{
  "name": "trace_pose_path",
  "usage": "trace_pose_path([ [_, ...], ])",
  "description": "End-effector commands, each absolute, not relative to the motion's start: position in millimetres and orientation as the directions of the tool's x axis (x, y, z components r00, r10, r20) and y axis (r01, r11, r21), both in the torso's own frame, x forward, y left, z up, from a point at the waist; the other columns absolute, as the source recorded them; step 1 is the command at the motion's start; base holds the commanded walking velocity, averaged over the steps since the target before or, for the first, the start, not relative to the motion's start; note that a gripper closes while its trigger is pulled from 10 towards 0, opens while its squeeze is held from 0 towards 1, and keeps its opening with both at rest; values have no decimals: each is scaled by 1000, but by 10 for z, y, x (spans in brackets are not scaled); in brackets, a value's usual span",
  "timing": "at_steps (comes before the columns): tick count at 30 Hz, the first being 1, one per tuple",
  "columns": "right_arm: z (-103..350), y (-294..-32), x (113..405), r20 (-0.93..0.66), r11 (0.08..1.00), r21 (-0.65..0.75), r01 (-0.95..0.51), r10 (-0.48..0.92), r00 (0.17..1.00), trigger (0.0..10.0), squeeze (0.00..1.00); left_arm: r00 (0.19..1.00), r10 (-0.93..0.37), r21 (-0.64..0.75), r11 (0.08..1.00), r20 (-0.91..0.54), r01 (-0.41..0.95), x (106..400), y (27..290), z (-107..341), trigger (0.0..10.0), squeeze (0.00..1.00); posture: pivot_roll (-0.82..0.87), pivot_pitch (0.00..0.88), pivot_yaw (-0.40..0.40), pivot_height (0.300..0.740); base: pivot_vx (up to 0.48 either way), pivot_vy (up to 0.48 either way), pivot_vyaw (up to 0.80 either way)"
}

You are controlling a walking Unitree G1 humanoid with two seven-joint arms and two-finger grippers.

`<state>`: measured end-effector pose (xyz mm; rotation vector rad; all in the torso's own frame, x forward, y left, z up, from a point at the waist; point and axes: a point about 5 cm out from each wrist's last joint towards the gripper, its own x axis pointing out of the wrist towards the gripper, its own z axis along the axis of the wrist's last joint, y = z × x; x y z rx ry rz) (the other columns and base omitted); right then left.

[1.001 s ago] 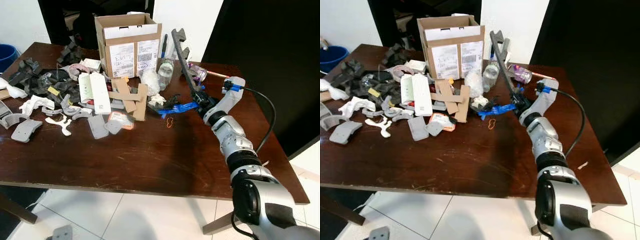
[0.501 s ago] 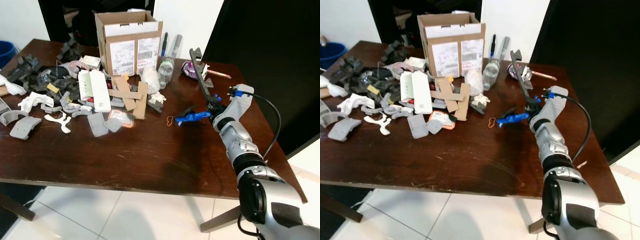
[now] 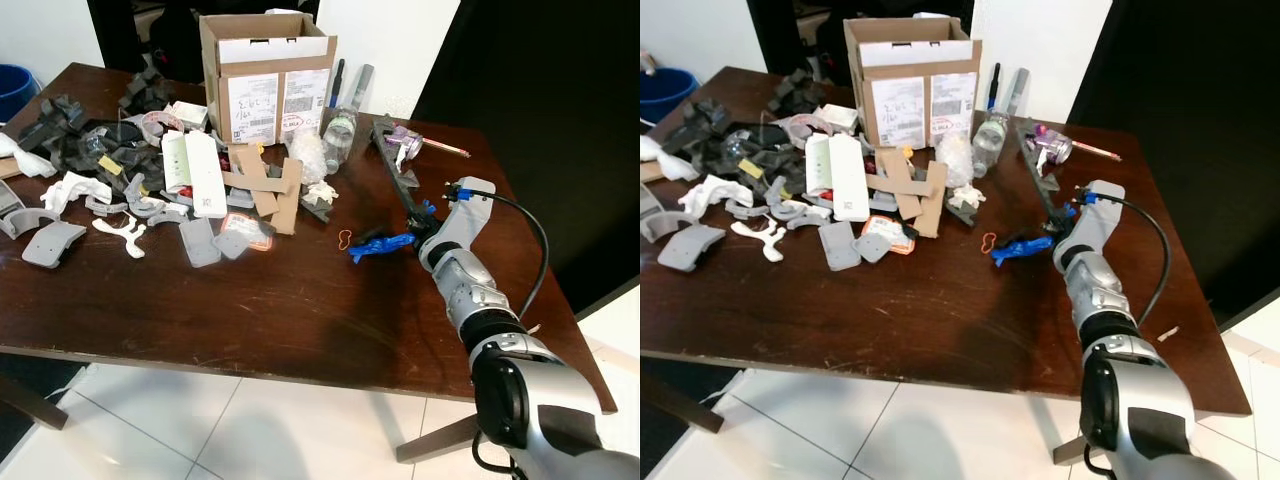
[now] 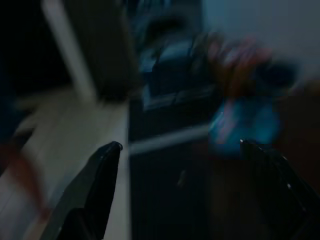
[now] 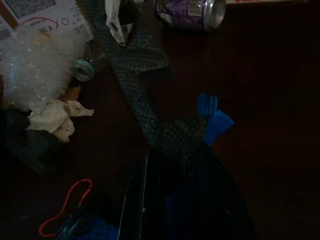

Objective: Picking trash to rubbish bin

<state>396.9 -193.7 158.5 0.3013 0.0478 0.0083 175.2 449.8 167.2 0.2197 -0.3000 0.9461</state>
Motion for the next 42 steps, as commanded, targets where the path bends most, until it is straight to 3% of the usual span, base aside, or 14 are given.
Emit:
trace_pose_path([
  [1, 1544, -1971, 3954, -61, 955, 295, 19, -1, 998, 0, 0, 574, 744, 99, 579, 342, -809, 1744, 4504, 1685, 10000, 0, 230, 142, -123, 740, 0, 0, 0],
  [5, 1540, -1971, 3953, -61, 956, 293, 22, -4, 998, 0, 0, 654, 647, 98, 678, 391, -729, 1982, 4355, 1861, 10000, 0, 220, 140, -118, 740, 0, 0, 0],
  [7, 1536, -1981, 3948, -58, 957, 290, 27, -10, 998, 0, 0, 757, 530, 96, 792, 383, -603, 2238, 4152, 1889, 10000, 0, 212, 142, -116, 740, 0, 0, 0],
  [14, 1558, -2038, 3944, -49, 960, 276, 38, -25, 998, 0, 0, 900, 344, 59, 926, 267, -372, 2645, 3887, 1750, 10000, 0, 189, 146, -124, 740, 0, 0, 0],
  [29, 1550, -2181, 3905, -61, 974, 224, 42, -29, 998, 0, 0, 974, 203, 141, 966, 102, -216, 2814, 3924, 1747, 10000, 0, 138, 240, -161, 740, 0, 0, 0],
  [42, 1532, -2207, 3886, -67, 977, 211, 41, -27, 997, 0, 0, 986, 144, 220, 962, 87, -160, 2942, 3929, 1928, 10000, 0, 131, 287, -164, 740, 0, 0, 0],
])
